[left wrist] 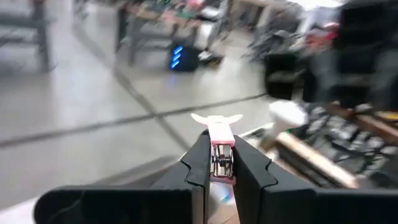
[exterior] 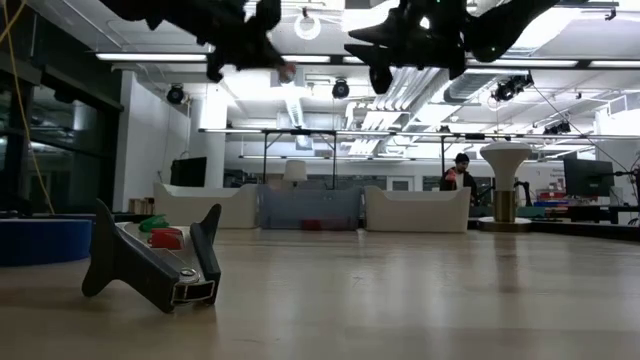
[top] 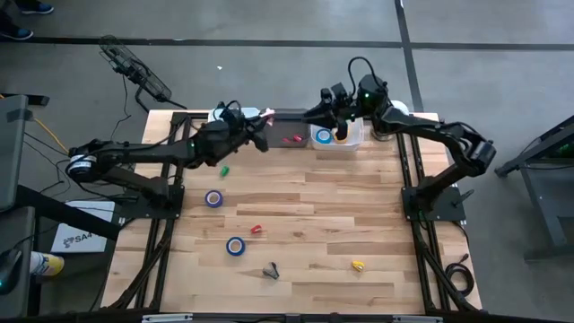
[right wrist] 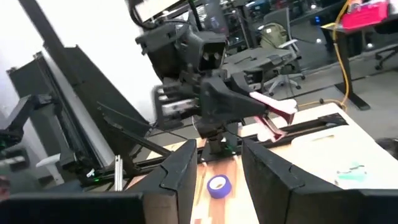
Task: Pick and place Stapler, Stapler remover, tape
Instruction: Put the pink staple remover into the left white bin
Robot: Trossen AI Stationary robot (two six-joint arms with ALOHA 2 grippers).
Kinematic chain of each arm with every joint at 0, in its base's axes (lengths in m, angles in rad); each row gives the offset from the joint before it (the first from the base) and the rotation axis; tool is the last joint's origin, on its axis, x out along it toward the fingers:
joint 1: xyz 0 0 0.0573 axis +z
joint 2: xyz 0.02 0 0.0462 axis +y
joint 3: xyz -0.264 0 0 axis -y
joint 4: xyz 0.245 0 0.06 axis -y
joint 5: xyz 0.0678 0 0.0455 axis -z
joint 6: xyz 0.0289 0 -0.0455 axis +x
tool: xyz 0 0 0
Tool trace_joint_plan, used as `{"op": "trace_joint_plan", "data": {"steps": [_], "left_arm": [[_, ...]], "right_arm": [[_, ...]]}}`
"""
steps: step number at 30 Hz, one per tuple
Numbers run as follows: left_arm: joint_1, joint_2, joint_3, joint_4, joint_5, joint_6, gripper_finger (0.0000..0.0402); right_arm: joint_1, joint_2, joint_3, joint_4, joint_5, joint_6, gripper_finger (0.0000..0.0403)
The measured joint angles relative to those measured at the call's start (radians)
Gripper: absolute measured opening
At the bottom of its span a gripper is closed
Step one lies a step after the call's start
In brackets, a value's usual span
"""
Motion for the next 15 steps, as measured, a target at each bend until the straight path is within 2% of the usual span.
{"op": "trace_joint_plan", "data": {"steps": [7, 11, 15], "left_arm": [[0.137, 0.000, 0.000, -0.278, -0.029, -0.242, 0.0033], [0.220, 0.000, 0.000, -0.399, 0.011, -0.341, 0.0033], [0.309, 0.000, 0.000, -0.474, 0.083, -0.362, 0.0033]], "right_arm": [[-0.076, 0.000, 0.000, -0.025, -0.025, 0.006, 0.0119], [-0.098, 0.000, 0.000, -0.028, -0.019, -0.016, 0.0119], [-0.106, 0.000, 0.000, -0.035, -0.013, -0.019, 0.0119]]}}
